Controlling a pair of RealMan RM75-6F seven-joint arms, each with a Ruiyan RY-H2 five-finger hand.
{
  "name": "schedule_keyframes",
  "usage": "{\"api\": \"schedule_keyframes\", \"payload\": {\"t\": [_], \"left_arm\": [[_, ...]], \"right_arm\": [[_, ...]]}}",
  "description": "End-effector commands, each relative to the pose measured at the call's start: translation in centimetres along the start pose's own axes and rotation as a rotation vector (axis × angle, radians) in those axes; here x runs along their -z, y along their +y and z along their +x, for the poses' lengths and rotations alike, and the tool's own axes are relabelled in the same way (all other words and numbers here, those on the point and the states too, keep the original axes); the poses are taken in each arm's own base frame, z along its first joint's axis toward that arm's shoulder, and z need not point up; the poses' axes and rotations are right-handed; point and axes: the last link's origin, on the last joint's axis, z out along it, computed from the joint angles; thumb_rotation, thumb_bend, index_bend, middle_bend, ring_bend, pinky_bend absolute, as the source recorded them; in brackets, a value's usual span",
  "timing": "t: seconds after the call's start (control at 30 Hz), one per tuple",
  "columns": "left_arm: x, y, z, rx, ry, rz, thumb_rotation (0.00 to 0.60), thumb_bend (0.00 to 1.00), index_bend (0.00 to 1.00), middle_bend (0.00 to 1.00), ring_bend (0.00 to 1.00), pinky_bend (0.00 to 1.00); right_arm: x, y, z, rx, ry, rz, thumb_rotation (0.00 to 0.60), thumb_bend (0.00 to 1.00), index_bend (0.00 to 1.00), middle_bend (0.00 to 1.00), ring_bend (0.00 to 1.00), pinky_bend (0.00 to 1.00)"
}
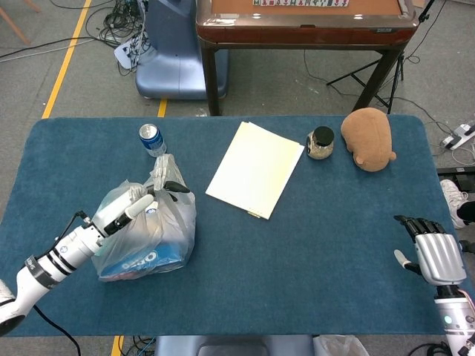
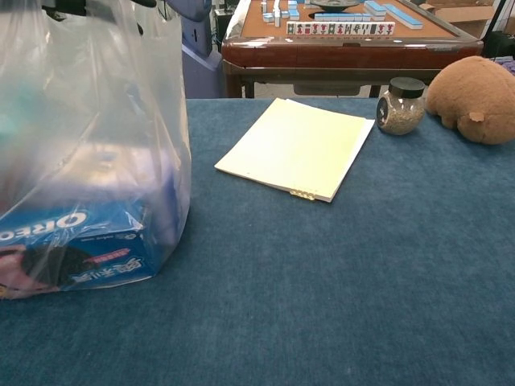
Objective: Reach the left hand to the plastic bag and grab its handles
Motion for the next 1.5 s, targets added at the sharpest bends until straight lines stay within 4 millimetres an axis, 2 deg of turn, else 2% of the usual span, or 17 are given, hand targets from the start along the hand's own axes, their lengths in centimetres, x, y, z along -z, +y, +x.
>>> {"api": "schedule_keyframes", "payload": {"t": [0.03, 0.4, 0.73, 1.03, 1.07, 1.1, 1.13, 1.17, 1.23, 1.27, 1.3, 1.33, 1.5], "left_arm": [[-0.4, 0.3, 0.0, 0.041, 0.001, -0.008, 0.000, 0.24, 0.21, 0.18, 0.13, 0.19], [-1.8, 1.1, 0.0, 0.196, -0.043, -0.034, 0.000, 0.24, 0.21, 0.18, 0.13, 0.19], [-2.4, 0.7, -0.1, 0.346, -0.080, -0.030, 0.000, 0.24, 0.22, 0.18, 0.13, 0.19], [-2.6, 1.8, -0.4, 0.633, -0.117, -0.039, 0.015, 0.24, 0.22, 0.18, 0.14, 0.20], [-2.6, 1.8, -0.5, 0.658, -0.126, -0.038, 0.035, 0.24, 0.22, 0.18, 0.15, 0.21], [-2.7, 1.9, -0.5, 0.682, -0.136, -0.033, 0.084, 0.24, 0.22, 0.19, 0.17, 0.24], [-2.7, 2.0, -0.4, 0.707, -0.142, -0.033, 0.170, 0.24, 0.22, 0.21, 0.21, 0.28], [-2.6, 2.1, -0.4, 0.731, -0.149, -0.033, 0.230, 0.24, 0.22, 0.22, 0.23, 0.32], [-2.5, 2.2, -0.3, 0.777, -0.163, -0.024, 0.440, 0.24, 0.22, 0.26, 0.27, 0.42], [-2.5, 2.3, -0.3, 0.800, -0.167, -0.019, 0.525, 0.25, 0.22, 0.27, 0.29, 0.47], [-2.4, 2.4, -0.2, 0.836, -0.171, -0.011, 0.577, 0.26, 0.23, 0.28, 0.31, 0.51], [-2.4, 2.5, -0.2, 0.856, -0.175, -0.003, 0.600, 0.29, 0.24, 0.30, 0.34, 0.56], [-2.1, 2.8, -0.1, 0.866, -0.195, 0.044, 0.600, 0.38, 0.34, 0.43, 0.50, 0.84]], "right_arm": [[0.0, 0.0, 0.0, 0.001, 0.001, -0.001, 0.600, 0.23, 0.24, 0.32, 0.26, 0.31], [0.1, 0.2, 0.0, -0.001, 0.001, -0.005, 0.600, 0.23, 0.24, 0.32, 0.26, 0.31], [0.1, 0.4, 0.0, -0.002, 0.000, -0.010, 0.600, 0.23, 0.24, 0.32, 0.26, 0.31], [0.1, 0.5, 0.0, -0.004, 0.001, -0.012, 0.600, 0.23, 0.24, 0.32, 0.26, 0.31], [0.1, 0.5, 0.0, -0.004, 0.001, -0.013, 0.600, 0.23, 0.24, 0.32, 0.26, 0.31], [0.1, 0.6, 0.0, -0.005, 0.001, -0.013, 0.600, 0.23, 0.24, 0.32, 0.26, 0.31], [0.1, 0.6, 0.0, -0.005, 0.001, -0.014, 0.600, 0.23, 0.24, 0.32, 0.26, 0.31], [0.1, 0.6, 0.0, -0.006, 0.001, -0.014, 0.600, 0.23, 0.24, 0.32, 0.26, 0.31], [0.1, 0.6, 0.0, -0.007, 0.002, -0.015, 0.600, 0.23, 0.24, 0.32, 0.26, 0.31], [0.1, 0.6, 0.0, -0.006, 0.002, -0.015, 0.600, 0.23, 0.24, 0.32, 0.26, 0.31], [0.1, 0.6, 0.0, -0.007, 0.002, -0.014, 0.600, 0.23, 0.24, 0.32, 0.26, 0.31], [0.1, 0.6, 0.0, -0.006, 0.002, -0.014, 0.600, 0.23, 0.24, 0.32, 0.26, 0.31], [0.1, 0.6, 0.0, -0.007, 0.004, -0.012, 0.600, 0.23, 0.24, 0.32, 0.26, 0.31]]}}
